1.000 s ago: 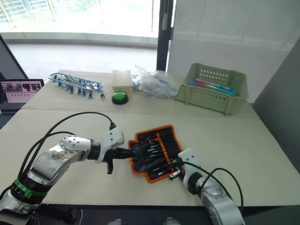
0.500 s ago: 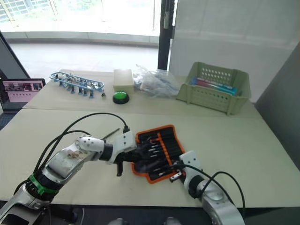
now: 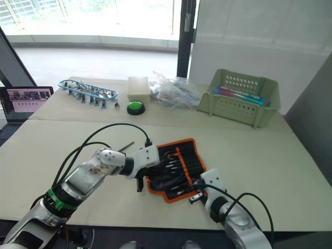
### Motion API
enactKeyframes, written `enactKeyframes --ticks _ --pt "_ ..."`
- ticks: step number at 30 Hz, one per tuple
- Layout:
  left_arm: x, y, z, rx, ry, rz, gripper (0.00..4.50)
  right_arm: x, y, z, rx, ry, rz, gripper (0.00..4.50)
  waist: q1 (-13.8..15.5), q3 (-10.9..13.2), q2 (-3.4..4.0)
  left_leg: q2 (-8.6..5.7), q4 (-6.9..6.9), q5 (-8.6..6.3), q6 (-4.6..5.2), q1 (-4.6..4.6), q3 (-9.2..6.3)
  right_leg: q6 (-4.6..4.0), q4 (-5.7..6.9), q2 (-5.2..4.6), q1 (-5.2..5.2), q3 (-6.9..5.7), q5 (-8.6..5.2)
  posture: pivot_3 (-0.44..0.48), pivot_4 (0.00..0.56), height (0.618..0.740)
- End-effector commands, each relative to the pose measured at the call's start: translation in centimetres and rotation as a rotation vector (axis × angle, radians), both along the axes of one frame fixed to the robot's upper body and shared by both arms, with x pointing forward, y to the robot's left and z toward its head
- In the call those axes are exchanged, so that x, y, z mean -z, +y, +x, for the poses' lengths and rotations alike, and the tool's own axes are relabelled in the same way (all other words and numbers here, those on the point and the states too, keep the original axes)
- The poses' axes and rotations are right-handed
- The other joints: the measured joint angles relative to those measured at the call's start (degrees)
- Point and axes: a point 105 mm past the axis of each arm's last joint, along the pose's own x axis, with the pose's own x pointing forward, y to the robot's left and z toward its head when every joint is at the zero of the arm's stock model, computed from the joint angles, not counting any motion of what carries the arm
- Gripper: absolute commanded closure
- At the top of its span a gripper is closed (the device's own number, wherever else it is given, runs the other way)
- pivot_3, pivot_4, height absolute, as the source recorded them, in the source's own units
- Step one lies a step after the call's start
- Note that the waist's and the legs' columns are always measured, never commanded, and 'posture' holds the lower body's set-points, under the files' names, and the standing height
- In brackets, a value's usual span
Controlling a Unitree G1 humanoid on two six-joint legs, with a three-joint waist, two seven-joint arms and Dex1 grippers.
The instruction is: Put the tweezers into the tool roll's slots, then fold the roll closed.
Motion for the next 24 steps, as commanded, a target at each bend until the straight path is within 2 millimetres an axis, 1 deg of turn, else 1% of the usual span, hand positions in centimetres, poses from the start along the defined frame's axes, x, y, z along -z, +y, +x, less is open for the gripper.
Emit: enactKeyframes --ticks 1,6,8,15,18,23,24 --pt "-0.4 -1.6 -0.5 0.064 -0.017 -0.015 4.49 4.4 0.0 -2.2 -0.001 0.220 -0.022 4.50 0.1 0.0 0.00 -0.01 0.01 0.00 0.00 0.00 -0.01 0.00 0.00 0.00 0.01 0.00 0.00 0.000 0.150 0.738" --pt "-0.2 -2.5 -0.6 0.098 -0.012 -0.015 4.49 4.4 -0.1 -2.1 0.002 0.220 -0.022 4.50 0.1 0.0 0.00 -0.02 0.14 0.00 0.00 -0.01 -0.04 0.02 0.01 0.01 0.07 0.02 0.00 0.000 0.150 0.738" --pt "-0.1 -2.6 -0.7 0.106 -0.010 -0.012 4.49 4.4 0.0 -2.1 0.003 0.219 -0.022 4.50 0.0 0.0 0.02 -0.02 0.13 0.00 0.00 -0.03 -0.04 0.01 0.03 0.04 0.04 0.03 0.00 0.000 0.150 0.738" --pt "-0.4 -1.4 -0.6 0.093 -0.009 0.003 4.49 4.5 0.0 -2.1 0.004 0.220 -0.020 4.50 -0.6 -0.1 0.22 0.00 0.09 0.00 0.01 0.00 -0.09 0.02 0.12 0.09 0.01 0.04 0.00 0.000 0.150 0.738" --pt "-1.0 -0.9 -0.3 0.064 0.001 -0.024 4.49 4.5 0.2 -2.1 0.000 0.219 -0.018 4.50 -0.6 -0.1 0.22 -0.01 0.14 0.00 0.01 -0.01 -0.08 0.02 0.12 0.08 0.02 0.04 0.00 0.000 0.150 0.738" --pt "-2.0 0.9 0.4 0.006 0.036 -0.080 4.49 4.5 0.3 -2.1 -0.001 0.220 -0.017 4.50 -0.6 -0.1 0.23 0.00 0.14 0.00 0.01 -0.01 -0.09 0.02 0.15 0.09 0.01 0.04 0.00 0.000 0.150 0.738" --pt "-2.1 1.3 0.7 -0.004 0.029 -0.084 4.24 4.5 0.3 -2.1 -0.001 0.220 -0.017 4.50 -0.6 -0.1 0.23 0.00 0.13 0.00 0.01 -0.01 -0.09 0.02 0.15 0.09 0.01 0.04 0.00 0.000 0.150 0.738"
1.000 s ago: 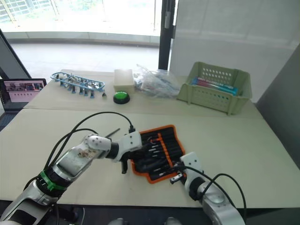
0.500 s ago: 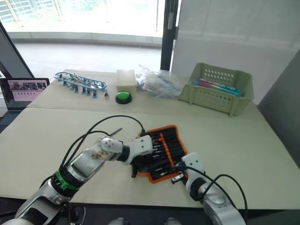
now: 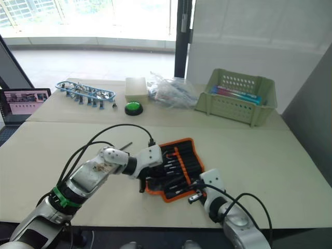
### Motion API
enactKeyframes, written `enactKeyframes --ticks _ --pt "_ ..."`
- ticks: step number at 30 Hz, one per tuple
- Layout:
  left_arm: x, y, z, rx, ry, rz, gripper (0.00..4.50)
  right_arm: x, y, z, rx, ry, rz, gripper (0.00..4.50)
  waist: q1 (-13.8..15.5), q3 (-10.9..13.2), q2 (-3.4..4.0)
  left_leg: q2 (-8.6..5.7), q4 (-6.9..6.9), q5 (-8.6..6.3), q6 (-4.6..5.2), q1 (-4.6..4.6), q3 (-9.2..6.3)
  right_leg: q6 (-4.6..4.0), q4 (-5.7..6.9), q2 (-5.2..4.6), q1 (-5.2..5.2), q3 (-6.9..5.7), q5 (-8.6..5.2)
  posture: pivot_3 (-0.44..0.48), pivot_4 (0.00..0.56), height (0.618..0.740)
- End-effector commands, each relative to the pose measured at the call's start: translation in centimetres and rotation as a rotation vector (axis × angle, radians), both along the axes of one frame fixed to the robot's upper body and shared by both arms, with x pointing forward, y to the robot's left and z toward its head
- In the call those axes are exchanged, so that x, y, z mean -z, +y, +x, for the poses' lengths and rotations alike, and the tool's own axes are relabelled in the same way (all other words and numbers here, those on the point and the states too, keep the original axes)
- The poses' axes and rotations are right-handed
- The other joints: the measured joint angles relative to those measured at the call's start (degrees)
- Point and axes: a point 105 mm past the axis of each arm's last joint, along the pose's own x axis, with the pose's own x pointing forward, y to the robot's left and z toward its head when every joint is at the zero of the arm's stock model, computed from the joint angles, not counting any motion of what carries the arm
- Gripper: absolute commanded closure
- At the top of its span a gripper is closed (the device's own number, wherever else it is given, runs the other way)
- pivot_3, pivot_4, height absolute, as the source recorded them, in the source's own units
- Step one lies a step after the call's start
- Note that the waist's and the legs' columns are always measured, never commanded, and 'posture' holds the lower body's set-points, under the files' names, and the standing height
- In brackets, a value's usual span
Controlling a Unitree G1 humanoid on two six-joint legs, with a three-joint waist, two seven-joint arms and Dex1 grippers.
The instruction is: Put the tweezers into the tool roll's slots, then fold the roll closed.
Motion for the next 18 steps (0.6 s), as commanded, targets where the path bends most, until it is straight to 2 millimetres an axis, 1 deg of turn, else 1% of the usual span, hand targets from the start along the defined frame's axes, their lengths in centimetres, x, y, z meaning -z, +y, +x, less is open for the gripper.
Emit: enactKeyframes --ticks 1,3,7,11,13,18 --pt "-1.4 1.2 0.7 -0.027 -0.018 -0.046 3.93 4.5 0.0 -2.1 -0.002 0.218 -0.030 4.50 0.0 0.0 0.00 0.00 0.00 0.00 0.00 0.00 0.00 0.00 0.00 0.00 0.00 0.00 0.00 0.000 0.150 0.738" --pt "-1.5 1.8 0.9 -0.037 -0.013 -0.051 3.34 4.5 0.0 -2.1 -0.002 0.218 -0.030 4.50 0.0 0.0 0.00 0.00 0.01 0.00 0.00 0.01 0.00 0.00 0.00 0.00 0.01 0.00 0.00 0.000 0.150 0.738" --pt "-1.8 2.1 1.0 0.000 -0.043 -0.075 2.04 4.6 0.1 -2.1 -0.004 0.218 -0.028 4.50 0.0 0.0 0.00 0.00 0.01 0.00 0.00 0.01 0.00 -0.01 0.00 0.00 0.01 0.00 0.00 0.000 0.150 0.738" --pt "-0.8 2.3 1.3 0.023 -0.050 -0.075 0.70 4.5 0.2 -2.0 -0.005 0.216 -0.024 4.50 0.0 0.0 0.00 0.00 0.01 0.00 0.00 0.02 0.01 -0.01 0.02 0.00 0.01 0.00 0.01 0.000 0.150 0.738" --pt "-0.5 2.4 1.2 0.044 -0.047 -0.072 0.70 4.5 0.3 -2.0 -0.003 0.215 -0.024 4.50 0.0 0.0 0.00 0.00 0.01 0.00 0.00 0.02 0.00 -0.01 0.02 0.01 0.01 0.00 0.01 0.000 0.150 0.738" --pt "-0.1 3.4 1.3 0.047 -0.039 -0.051 0.70 4.7 0.4 -2.3 0.005 0.220 -0.018 4.50 -0.1 0.0 -0.01 0.00 0.01 0.00 0.00 0.02 0.01 -0.01 0.04 0.01 0.01 0.00 0.01 0.000 0.150 0.738"
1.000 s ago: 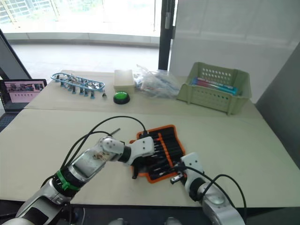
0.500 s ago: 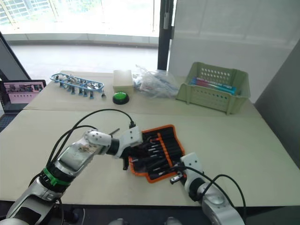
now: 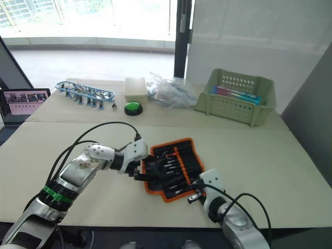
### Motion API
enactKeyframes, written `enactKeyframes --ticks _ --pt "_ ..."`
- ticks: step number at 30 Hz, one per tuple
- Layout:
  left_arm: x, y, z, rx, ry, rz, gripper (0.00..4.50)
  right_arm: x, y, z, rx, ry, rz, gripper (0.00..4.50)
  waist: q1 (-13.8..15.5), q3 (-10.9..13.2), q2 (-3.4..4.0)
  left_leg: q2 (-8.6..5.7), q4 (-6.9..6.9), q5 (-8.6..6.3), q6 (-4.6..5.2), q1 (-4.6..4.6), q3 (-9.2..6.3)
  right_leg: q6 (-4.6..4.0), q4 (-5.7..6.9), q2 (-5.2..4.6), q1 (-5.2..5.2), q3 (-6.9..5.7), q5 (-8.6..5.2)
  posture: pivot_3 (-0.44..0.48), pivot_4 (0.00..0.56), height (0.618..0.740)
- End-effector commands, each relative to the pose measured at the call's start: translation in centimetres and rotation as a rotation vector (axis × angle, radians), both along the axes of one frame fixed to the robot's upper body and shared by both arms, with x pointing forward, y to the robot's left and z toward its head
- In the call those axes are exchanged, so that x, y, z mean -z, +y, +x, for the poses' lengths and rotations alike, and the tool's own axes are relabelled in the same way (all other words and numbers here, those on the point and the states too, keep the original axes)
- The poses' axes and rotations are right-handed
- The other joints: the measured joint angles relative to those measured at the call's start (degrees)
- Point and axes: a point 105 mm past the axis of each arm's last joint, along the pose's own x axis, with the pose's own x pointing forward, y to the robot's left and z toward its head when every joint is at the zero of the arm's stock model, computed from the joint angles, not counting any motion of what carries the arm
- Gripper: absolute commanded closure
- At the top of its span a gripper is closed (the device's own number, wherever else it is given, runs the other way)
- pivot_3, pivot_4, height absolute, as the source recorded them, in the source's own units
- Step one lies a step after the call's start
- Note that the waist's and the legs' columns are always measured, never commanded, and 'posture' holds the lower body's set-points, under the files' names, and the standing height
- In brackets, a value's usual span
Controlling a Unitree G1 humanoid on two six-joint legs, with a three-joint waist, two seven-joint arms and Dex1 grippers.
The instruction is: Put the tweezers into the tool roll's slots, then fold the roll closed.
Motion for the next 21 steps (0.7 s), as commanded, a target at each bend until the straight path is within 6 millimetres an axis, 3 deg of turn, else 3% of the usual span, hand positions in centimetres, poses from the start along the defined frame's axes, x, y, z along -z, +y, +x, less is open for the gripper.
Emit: enactKeyframes --ticks 1,18,21 --pt "-0.7 0.3 0.0 0.025 -0.037 0.004 0.70 4.7 0.3 -2.3 -0.003 0.221 -0.020 4.50 0.0 0.0 0.00 0.01 0.00 0.00 0.00 0.00 0.00 0.00 0.00 0.01 0.00 0.00 0.00 0.000 0.150 0.738" --pt "3.2 0.3 -0.7 0.009 -0.071 0.080 0.70 4.6 0.3 -2.3 0.007 0.216 -0.016 4.50 0.0 -0.1 0.01 0.02 0.04 0.00 0.00 0.08 0.00 0.00 0.08 0.02 0.06 0.01 0.00 0.000 0.150 0.738" --pt "3.4 0.4 -0.8 0.007 -0.064 0.083 1.57 4.6 0.3 -2.2 0.006 0.215 -0.017 4.50 0.1 -0.1 0.02 0.02 0.06 0.00 0.00 0.10 0.00 0.00 0.07 0.01 0.12 0.00 0.00 0.000 0.150 0.738"
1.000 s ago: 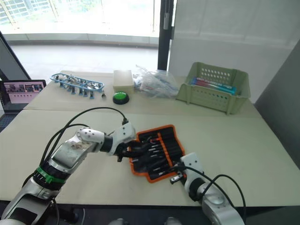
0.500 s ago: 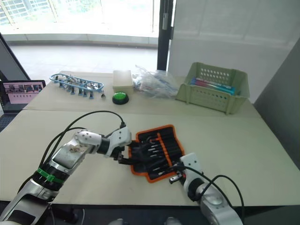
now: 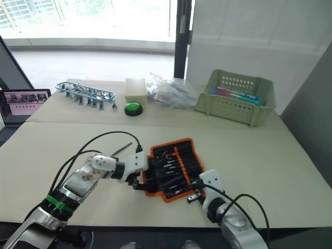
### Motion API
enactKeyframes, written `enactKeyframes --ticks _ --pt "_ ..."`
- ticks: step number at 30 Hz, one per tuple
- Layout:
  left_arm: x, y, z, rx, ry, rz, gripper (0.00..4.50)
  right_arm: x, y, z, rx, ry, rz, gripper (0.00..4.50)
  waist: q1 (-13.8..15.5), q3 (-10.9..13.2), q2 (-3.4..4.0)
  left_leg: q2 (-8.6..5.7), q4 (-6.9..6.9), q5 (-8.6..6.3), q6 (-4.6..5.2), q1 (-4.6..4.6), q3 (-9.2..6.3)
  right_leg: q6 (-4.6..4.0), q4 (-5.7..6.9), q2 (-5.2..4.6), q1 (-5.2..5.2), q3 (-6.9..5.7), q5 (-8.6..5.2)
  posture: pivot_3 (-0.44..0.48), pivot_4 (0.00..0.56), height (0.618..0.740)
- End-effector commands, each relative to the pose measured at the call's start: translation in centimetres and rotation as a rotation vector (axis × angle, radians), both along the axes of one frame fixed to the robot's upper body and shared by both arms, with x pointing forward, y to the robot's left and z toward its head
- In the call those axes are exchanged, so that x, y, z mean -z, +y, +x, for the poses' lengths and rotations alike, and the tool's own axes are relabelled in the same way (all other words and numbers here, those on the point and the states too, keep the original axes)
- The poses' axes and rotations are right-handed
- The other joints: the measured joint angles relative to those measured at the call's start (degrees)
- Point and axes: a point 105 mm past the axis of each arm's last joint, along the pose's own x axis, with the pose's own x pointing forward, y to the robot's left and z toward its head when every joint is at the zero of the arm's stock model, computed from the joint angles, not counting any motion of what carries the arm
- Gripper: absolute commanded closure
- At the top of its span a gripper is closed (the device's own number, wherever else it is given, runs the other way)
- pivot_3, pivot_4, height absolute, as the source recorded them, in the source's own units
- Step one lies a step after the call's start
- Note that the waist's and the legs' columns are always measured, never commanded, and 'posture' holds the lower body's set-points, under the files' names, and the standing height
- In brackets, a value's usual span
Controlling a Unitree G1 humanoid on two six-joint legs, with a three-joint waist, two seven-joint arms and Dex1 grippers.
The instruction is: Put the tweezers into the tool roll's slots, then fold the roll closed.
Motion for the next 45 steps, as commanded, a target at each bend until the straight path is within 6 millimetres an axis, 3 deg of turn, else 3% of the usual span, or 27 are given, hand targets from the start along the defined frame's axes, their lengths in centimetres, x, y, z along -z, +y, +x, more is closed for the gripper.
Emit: enactKeyframes --ticks 1,9,16,24,31,37,45 --pt "0.4 0.3 0.1 -0.013 -0.002 0.018 1.90 4.5 0.2 -2.2 -0.013 0.214 -0.020 4.50 0.0 0.0 0.00 0.00 0.01 0.00 0.00 0.02 0.00 0.00 0.00 0.00 0.03 0.00 0.00 0.000 0.150 0.738" --pt "-0.4 0.7 0.9 -0.054 -0.014 0.002 4.49 4.5 0.2 -2.1 -0.016 0.211 -0.020 4.50 0.0 0.0 0.01 0.01 0.00 0.00 0.00 0.19 -0.01 0.01 -0.02 0.00 0.21 -0.01 -0.01 0.000 0.150 0.738" --pt "-3.5 0.9 1.2 -0.053 -0.057 -0.079 4.49 4.5 0.2 -2.1 -0.016 0.210 -0.022 4.50 -0.1 0.0 0.02 0.02 0.00 0.00 0.00 0.18 -0.01 0.00 -0.01 0.00 0.20 -0.01 -0.01 0.000 0.150 0.738" --pt "-6.2 2.7 -0.1 -0.021 -0.057 -0.086 4.49 4.5 0.2 -1.9 -0.021 0.209 -0.023 4.50 -0.3 0.0 0.04 0.05 -0.02 0.00 0.00 0.18 -0.01 -0.01 -0.02 0.01 0.17 -0.02 -0.02 0.000 0.150 0.738" --pt "-5.8 4.9 -0.8 -0.091 -0.029 -0.072 4.49 4.5 0.3 -1.8 -0.029 0.208 -0.025 4.50 -0.4 0.0 0.06 0.06 -0.02 0.00 0.00 0.20 0.01 -0.01 -0.04 0.00 0.19 -0.01 -0.02 0.000 0.150 0.738" --pt "-3.9 10.7 -2.0 -0.290 -0.010 -0.018 4.49 4.4 0.0 -1.9 -0.030 0.209 -0.033 4.50 -1.0 0.1 0.20 0.11 -0.19 0.00 0.00 0.20 0.01 -0.13 -0.01 0.01 0.06 -0.03 -0.09 0.000 0.150 0.738" --pt "-2.1 14.9 -4.6 -0.420 -0.022 0.031 4.49 4.4 0.0 -1.7 -0.048 0.209 -0.037 4.50 -0.9 0.2 0.09 0.15 -0.24 -0.01 -0.02 0.15 0.08 -0.26 -0.04 -0.15 -0.07 -0.03 -0.14 0.000 0.150 0.738"
